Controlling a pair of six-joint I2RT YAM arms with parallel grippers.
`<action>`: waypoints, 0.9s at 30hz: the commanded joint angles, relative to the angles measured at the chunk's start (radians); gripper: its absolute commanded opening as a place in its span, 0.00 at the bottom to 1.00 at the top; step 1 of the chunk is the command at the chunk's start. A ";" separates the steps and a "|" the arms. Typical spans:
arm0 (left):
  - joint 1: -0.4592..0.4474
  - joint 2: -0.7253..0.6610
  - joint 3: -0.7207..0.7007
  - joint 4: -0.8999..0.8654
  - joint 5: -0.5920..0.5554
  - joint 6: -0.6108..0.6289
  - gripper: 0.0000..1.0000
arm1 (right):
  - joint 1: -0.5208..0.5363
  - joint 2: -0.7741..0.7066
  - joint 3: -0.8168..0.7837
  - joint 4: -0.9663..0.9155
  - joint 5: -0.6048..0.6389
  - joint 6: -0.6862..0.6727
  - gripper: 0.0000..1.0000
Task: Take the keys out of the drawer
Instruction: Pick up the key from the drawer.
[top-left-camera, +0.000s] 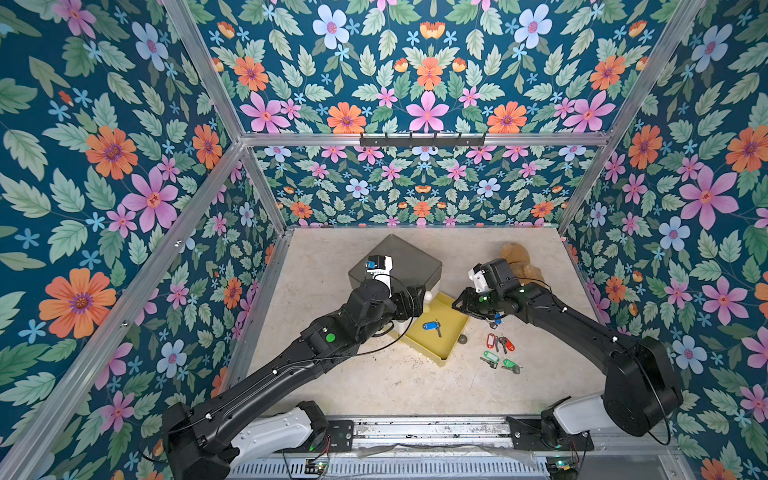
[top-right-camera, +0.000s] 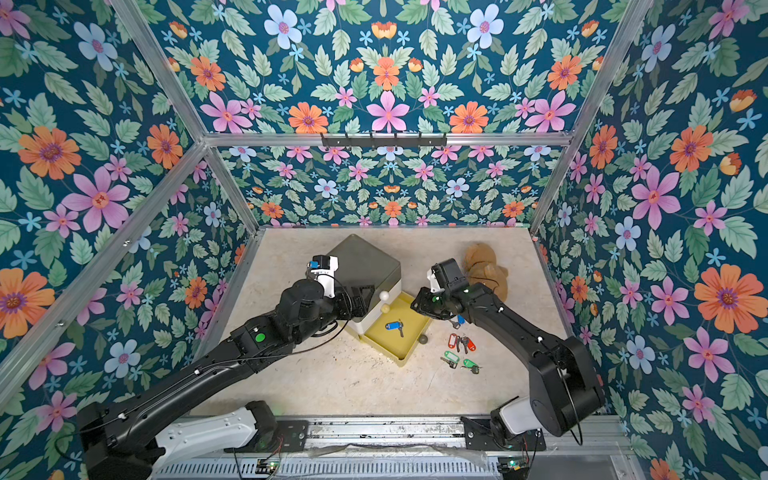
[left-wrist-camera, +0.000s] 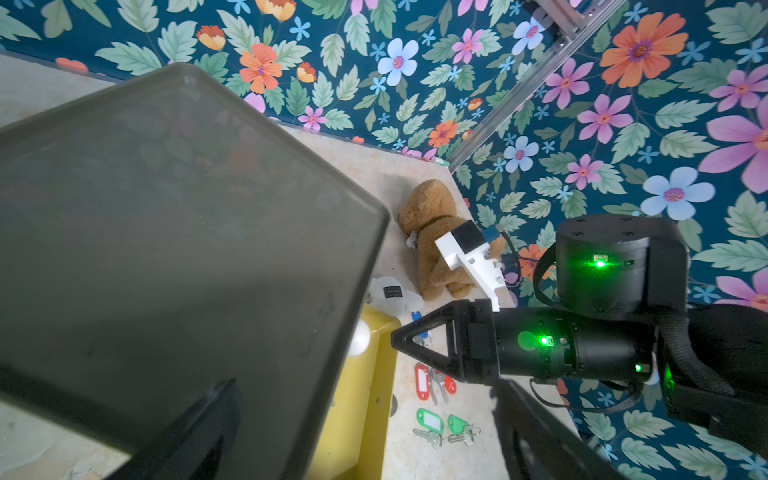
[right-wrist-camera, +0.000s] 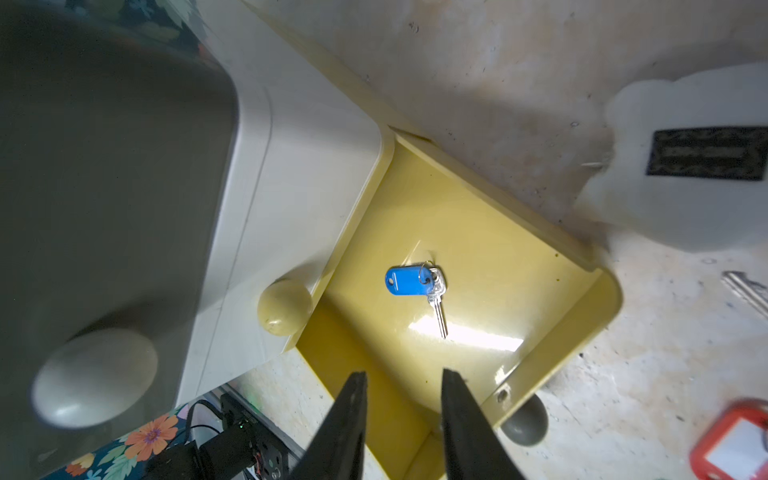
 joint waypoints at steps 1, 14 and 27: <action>0.002 -0.011 -0.007 -0.022 -0.063 -0.019 1.00 | 0.028 0.040 0.009 0.037 0.019 -0.003 0.36; 0.002 -0.019 -0.016 -0.038 -0.082 -0.026 0.99 | 0.088 0.163 0.014 0.076 0.048 0.002 0.37; 0.002 -0.040 -0.034 -0.048 -0.089 -0.028 0.99 | 0.116 0.265 0.050 0.096 0.061 0.008 0.37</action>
